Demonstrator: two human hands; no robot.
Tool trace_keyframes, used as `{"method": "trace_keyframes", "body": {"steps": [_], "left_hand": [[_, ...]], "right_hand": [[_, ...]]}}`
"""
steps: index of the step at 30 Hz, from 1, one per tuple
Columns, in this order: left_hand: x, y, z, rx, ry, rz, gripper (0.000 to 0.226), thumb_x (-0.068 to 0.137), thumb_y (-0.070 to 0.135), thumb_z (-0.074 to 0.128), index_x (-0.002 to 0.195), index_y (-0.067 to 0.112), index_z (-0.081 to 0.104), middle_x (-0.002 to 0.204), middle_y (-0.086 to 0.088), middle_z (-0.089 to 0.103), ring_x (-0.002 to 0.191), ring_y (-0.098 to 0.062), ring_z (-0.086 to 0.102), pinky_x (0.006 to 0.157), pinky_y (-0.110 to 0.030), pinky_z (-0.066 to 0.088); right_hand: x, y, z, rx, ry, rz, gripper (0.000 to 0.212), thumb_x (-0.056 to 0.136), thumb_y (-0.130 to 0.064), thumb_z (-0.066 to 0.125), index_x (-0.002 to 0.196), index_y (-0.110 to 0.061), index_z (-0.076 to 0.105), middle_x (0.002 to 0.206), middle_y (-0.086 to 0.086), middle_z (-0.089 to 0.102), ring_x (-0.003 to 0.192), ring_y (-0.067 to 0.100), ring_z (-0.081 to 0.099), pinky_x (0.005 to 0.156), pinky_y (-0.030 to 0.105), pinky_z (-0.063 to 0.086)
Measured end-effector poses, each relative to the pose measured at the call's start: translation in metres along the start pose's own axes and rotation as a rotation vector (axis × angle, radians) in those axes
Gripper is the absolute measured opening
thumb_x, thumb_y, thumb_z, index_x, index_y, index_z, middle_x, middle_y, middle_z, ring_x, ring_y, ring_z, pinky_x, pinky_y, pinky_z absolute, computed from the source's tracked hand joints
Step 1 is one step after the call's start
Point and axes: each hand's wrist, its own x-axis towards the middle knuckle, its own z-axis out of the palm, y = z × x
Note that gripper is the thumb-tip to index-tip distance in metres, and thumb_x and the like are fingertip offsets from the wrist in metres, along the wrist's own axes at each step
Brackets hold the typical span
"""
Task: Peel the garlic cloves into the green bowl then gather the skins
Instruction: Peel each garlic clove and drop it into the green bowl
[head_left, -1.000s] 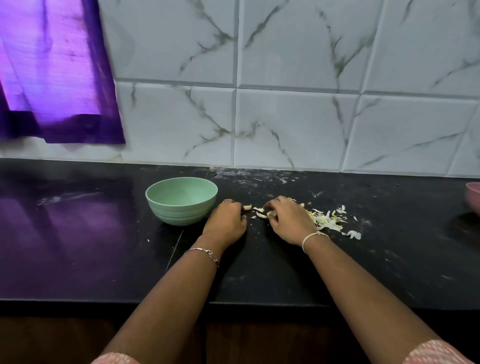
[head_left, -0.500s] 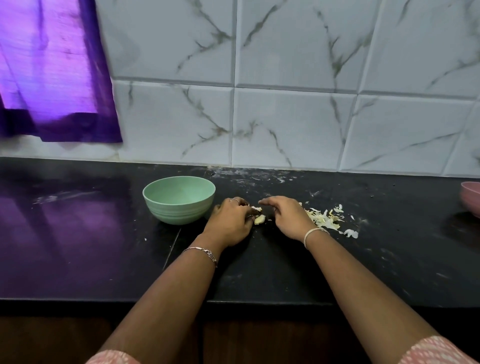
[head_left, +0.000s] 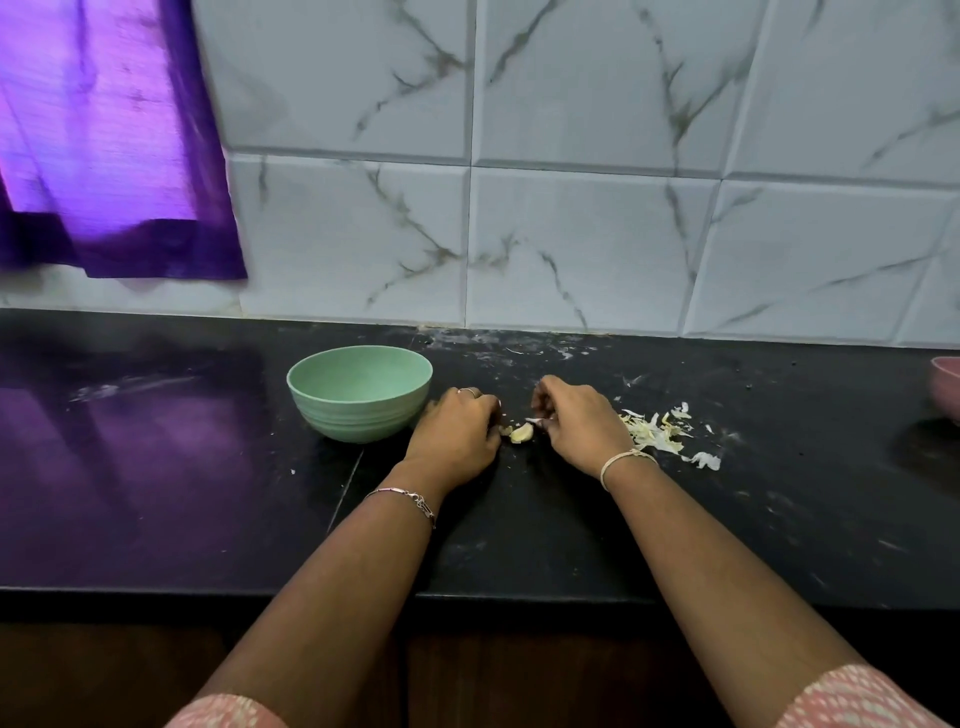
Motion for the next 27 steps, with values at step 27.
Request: {"method": "trace_keyframes", "body": {"steps": [27], "left_hand": [[-0.005,0.002,0.001,-0.046,-0.021,0.087,0.033,0.097,0.033,0.049,0.128,0.037,0.059,0.131,0.003,0.049,0.123,-0.020,0.041,0.101,-0.036,0.036]], "right_hand": [[-0.013,0.005,-0.013,0.450,0.161,0.167,0.009,0.085,-0.012,0.072,0.088,-0.016,0.065,0.084,-0.003,0.068,0.076,0.012,0.061,0.073,0.023,0.051]]}}
